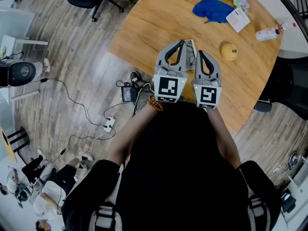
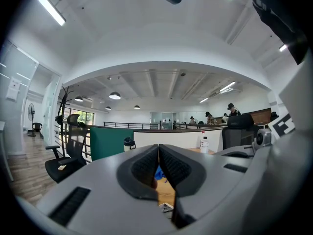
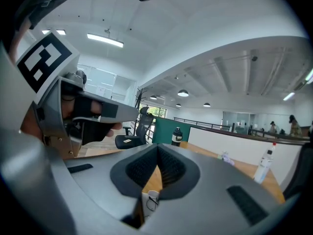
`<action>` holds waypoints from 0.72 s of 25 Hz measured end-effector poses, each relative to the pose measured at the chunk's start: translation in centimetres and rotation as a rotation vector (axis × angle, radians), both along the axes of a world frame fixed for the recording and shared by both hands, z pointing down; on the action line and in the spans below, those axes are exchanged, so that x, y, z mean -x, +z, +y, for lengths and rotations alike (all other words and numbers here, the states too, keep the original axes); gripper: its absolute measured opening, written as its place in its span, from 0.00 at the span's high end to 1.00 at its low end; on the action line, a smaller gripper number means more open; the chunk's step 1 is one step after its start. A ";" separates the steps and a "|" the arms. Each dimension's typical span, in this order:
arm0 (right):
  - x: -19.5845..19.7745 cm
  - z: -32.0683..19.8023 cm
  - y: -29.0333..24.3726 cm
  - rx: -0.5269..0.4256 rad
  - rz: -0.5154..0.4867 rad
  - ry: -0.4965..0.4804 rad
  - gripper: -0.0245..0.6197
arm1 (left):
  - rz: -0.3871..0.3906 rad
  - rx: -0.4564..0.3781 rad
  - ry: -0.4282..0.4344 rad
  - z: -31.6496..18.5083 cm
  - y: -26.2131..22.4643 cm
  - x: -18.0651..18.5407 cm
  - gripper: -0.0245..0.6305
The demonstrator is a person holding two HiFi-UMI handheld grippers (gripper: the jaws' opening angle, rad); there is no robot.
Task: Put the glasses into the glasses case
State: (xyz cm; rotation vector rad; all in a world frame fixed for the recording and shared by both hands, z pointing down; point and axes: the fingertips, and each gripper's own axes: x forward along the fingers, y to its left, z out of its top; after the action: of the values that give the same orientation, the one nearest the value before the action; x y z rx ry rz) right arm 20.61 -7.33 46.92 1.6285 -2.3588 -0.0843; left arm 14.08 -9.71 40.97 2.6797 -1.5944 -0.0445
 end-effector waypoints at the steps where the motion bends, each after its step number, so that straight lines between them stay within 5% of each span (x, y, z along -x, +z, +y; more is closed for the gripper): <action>1: 0.2 0.1 0.1 0.003 0.004 -0.007 0.95 | 0.000 -0.002 0.000 -0.1 -0.1 0.0 0.93; 9: -0.2 -0.1 1.1 0.006 -0.019 -0.036 0.95 | -0.006 0.009 0.014 -0.1 0.4 -0.3 0.93; 18: -1.6 -1.1 5.3 0.146 0.123 -0.181 0.95 | -0.007 0.021 0.003 0.0 0.7 0.6 0.93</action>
State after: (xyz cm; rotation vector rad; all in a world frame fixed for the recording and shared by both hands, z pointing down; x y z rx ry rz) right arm 22.16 -8.39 52.23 1.3040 -2.3530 -0.0446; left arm 13.48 -9.69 41.69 2.6693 -1.5842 -0.0179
